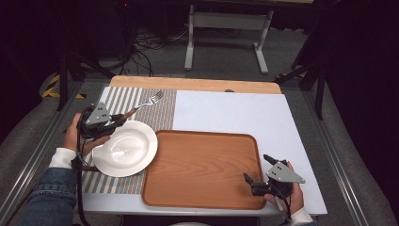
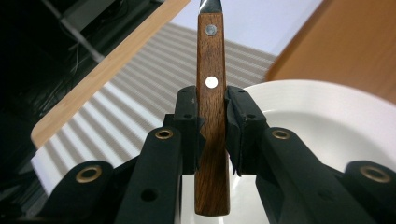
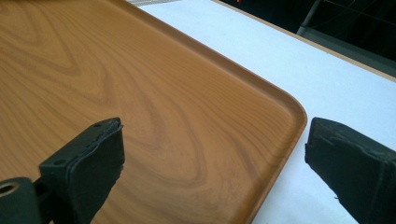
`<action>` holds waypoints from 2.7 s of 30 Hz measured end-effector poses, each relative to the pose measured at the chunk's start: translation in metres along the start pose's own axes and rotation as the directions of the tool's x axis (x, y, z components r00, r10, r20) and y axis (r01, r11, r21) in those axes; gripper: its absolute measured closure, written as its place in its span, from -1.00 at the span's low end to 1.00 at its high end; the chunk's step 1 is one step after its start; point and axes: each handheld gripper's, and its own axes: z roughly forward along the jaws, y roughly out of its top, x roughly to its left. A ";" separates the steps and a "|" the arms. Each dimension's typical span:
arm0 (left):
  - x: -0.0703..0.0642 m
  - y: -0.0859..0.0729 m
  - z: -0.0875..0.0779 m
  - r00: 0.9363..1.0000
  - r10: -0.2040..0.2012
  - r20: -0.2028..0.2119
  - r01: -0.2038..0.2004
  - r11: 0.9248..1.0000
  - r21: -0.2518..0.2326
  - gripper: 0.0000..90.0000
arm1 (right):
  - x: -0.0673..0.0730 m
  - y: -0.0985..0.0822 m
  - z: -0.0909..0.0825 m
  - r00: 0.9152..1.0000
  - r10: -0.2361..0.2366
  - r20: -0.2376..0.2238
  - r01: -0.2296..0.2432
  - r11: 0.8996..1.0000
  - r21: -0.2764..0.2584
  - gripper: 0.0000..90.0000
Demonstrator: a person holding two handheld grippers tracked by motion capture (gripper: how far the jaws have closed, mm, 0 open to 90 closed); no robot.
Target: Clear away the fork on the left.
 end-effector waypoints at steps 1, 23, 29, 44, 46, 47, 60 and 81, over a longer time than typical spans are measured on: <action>-0.006 0.002 0.000 1.000 0.016 0.006 -0.016 1.000 -0.003 0.69 | -0.001 0.000 0.000 1.000 0.001 0.003 -0.001 1.000 -0.004 -0.87; -0.142 0.019 0.012 0.951 0.180 0.252 -0.176 0.984 -0.036 0.69 | -0.005 0.000 -0.005 1.000 0.022 0.023 -0.021 0.999 -0.028 -0.87; -0.167 0.016 0.020 0.929 0.196 0.314 -0.206 0.979 -0.001 0.69 | -0.005 0.000 -0.006 1.000 0.017 0.020 -0.016 0.999 -0.030 -0.88; -0.191 -0.005 0.032 0.920 0.146 0.364 -0.185 0.980 0.076 0.68 | -0.004 0.000 -0.006 1.000 0.003 0.018 -0.002 1.000 -0.026 -0.88; -0.190 -0.007 0.031 0.920 0.130 0.370 -0.168 0.983 0.071 0.68 | -0.004 0.000 -0.006 1.000 0.002 0.018 -0.001 1.000 -0.027 -0.87; -0.190 -0.008 0.030 0.918 0.128 0.374 -0.163 0.984 0.065 0.68 | -0.004 0.000 -0.006 1.000 0.002 0.017 -0.002 1.000 -0.026 -0.87; -0.177 -0.005 0.019 0.917 0.098 0.386 -0.097 0.995 -0.022 0.59 | -0.004 0.000 -0.006 1.000 0.004 0.015 -0.004 1.000 -0.029 -0.88; -0.193 0.052 0.068 0.790 0.310 0.529 -0.293 0.949 -0.118 1.00 | -0.004 -0.001 -0.004 1.000 0.010 0.016 -0.010 1.000 -0.021 -0.88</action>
